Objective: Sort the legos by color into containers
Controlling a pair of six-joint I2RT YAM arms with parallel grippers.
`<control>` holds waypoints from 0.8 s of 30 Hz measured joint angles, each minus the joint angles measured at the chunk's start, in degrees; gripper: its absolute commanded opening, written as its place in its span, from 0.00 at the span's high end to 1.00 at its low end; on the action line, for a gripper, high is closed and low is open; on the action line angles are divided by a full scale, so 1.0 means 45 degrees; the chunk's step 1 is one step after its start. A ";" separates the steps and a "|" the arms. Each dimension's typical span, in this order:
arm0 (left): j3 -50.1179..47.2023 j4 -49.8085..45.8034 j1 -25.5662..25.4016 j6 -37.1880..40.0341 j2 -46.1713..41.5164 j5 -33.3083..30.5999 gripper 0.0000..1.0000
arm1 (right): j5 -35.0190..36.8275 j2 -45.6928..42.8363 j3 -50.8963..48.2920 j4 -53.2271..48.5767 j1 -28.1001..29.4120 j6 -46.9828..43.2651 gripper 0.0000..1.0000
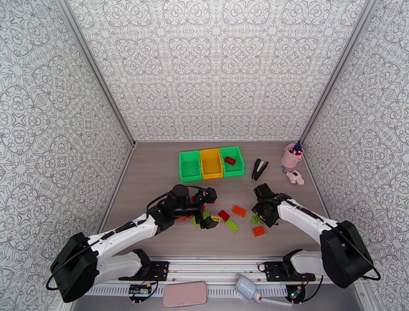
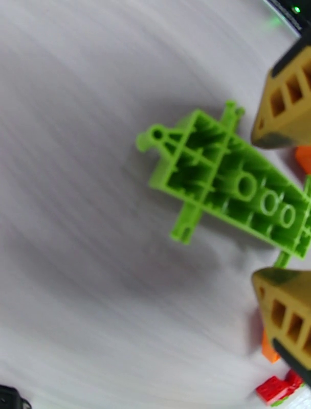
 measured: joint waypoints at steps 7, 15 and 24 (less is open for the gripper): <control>0.0000 0.0000 0.0000 0.0005 0.0000 -0.0005 0.00 | 0.0092 0.0185 0.0000 0.0262 0.0000 0.0228 0.56; -0.0005 0.0024 0.0000 0.0000 0.0000 -0.0068 0.00 | 0.0447 0.0160 0.0000 0.0257 0.0000 0.0024 0.65; -0.0005 0.0058 0.0000 -0.0005 -0.0029 -0.0112 0.00 | 0.0729 -0.0758 0.0219 0.0690 0.0000 -0.1705 0.65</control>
